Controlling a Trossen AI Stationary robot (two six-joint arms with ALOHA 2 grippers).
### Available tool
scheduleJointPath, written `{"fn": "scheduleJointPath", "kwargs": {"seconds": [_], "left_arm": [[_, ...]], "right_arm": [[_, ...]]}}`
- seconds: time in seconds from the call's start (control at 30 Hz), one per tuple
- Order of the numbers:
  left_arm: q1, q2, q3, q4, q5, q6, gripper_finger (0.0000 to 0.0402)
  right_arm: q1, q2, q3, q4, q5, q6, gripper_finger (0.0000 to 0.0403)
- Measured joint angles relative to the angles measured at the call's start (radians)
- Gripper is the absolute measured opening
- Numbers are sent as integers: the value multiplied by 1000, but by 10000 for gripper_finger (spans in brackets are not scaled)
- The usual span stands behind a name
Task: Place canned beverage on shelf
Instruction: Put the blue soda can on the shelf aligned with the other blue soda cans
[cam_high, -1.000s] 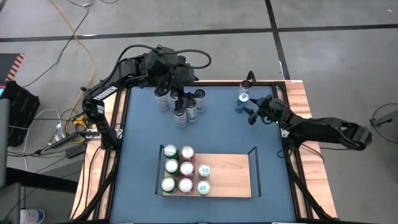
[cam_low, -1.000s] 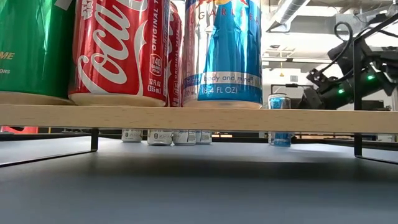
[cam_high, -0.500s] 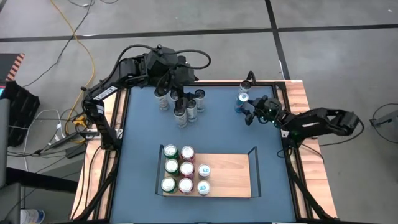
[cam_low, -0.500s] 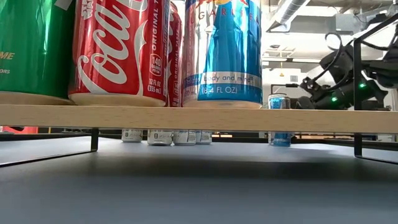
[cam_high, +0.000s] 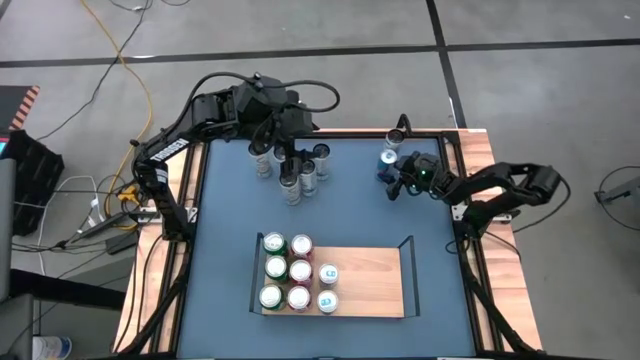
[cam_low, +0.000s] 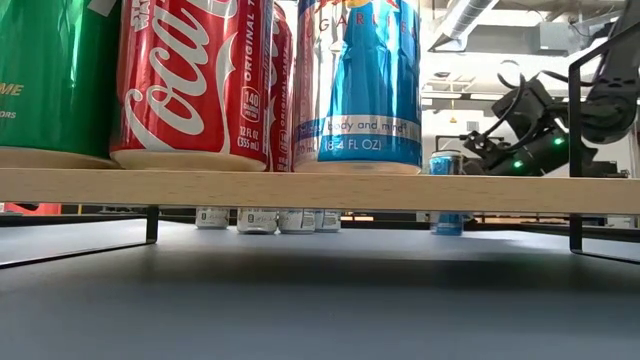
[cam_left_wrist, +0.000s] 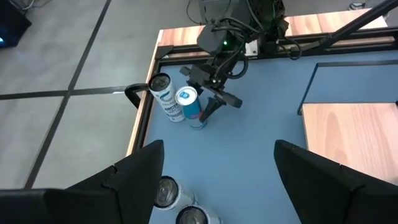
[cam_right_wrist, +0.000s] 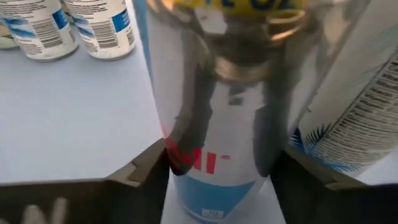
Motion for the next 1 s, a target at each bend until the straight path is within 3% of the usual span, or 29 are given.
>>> {"fn": "scheduleJointPath", "kwargs": {"seconds": [0.17,0.53,0.63,0.73,1.0], "left_arm": [[0,0,0,-10,0,-7,291],[0,0,0,-1,40,-45,291],[0,6,-14,29,103,-62,291],[0,21,-42,56,168,-65,291],[-23,111,-50,72,166,-16,291]], "right_arm": [[0,-7,0,-3,0,1,158],[43,-81,-2,-29,1,23,158],[85,-117,-2,-50,3,28,158],[133,-164,26,-123,20,43,158],[273,-240,218,-522,95,-26,158]]}}
